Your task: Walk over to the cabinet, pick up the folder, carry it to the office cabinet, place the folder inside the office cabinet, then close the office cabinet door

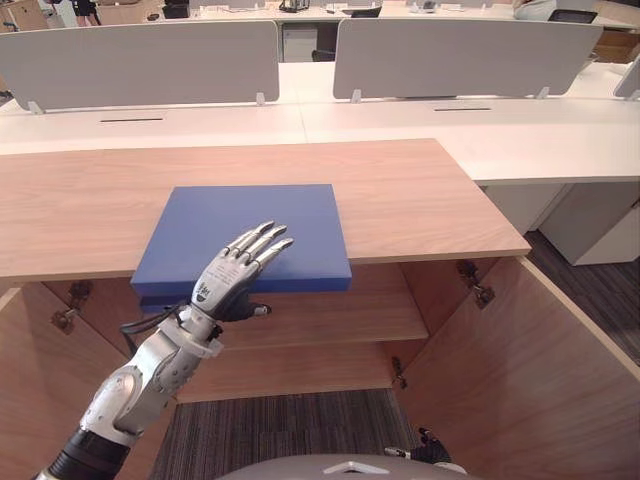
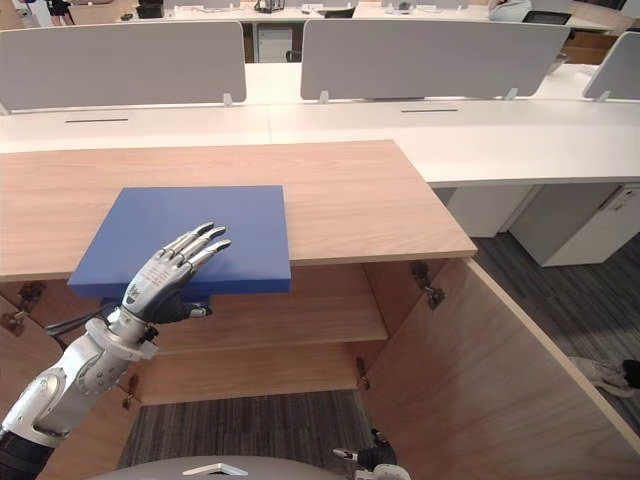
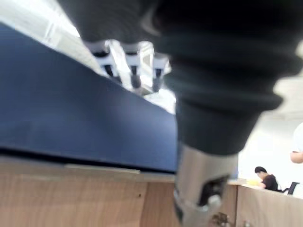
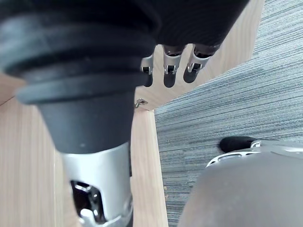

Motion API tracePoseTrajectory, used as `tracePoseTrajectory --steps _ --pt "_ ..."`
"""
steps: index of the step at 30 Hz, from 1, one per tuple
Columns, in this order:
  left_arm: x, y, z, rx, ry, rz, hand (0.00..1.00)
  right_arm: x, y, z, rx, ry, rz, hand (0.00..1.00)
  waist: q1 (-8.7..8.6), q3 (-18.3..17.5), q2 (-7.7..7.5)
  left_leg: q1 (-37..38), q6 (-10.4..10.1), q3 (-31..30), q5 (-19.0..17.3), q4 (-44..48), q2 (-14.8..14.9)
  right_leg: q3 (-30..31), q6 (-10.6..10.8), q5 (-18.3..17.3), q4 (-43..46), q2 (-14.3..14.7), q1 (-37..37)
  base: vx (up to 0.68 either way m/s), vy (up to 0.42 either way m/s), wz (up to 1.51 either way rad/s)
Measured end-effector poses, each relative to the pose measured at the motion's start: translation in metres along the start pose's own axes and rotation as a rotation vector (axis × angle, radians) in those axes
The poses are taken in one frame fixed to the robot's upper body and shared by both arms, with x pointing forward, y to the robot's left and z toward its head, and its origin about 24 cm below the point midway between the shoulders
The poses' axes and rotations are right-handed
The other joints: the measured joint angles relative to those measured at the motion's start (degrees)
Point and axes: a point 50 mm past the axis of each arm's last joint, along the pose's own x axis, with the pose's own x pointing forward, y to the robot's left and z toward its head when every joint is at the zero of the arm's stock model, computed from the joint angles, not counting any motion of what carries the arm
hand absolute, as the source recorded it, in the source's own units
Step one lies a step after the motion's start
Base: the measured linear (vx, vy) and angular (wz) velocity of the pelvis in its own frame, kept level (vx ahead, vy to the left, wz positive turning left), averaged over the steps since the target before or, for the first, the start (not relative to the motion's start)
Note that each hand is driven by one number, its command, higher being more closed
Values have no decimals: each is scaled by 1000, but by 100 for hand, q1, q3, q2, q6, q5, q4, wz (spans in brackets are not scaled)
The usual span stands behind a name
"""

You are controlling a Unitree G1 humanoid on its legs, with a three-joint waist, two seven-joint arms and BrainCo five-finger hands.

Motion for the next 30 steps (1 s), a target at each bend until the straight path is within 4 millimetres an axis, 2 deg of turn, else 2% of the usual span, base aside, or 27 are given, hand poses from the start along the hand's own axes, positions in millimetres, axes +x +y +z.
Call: tracePoseTrajectory --steps 10,11,20,30 --pt "-1 -12 -5 110 67 25 0 0 -1 0 2 1 -2 0 -8 -6 10 -1 0 2 -1 0 -1 5 -1 0 0 0 -3 0 0 0" --pt "0 -12 -5 112 72 27 100 0 -1 0 3 1 -3 0 -9 -7 11 -1 0 2 -1 0 -1 5 -1 0 0 0 -3 0 0 0" --pt "2 -13 -5 127 100 85 100 0 -1 0 4 1 -2 0 -33 -40 46 -13 -1 4 -2 0 -1 8 -1 0 -1 0 -16 0 0 0" --pt "7 -1 -6 137 125 193 100 0 -2 0 2 0 8 0 -106 -99 88 -14 0 14 -5 -1 1 16 1 1 -1 -1 -22 0 0 0"
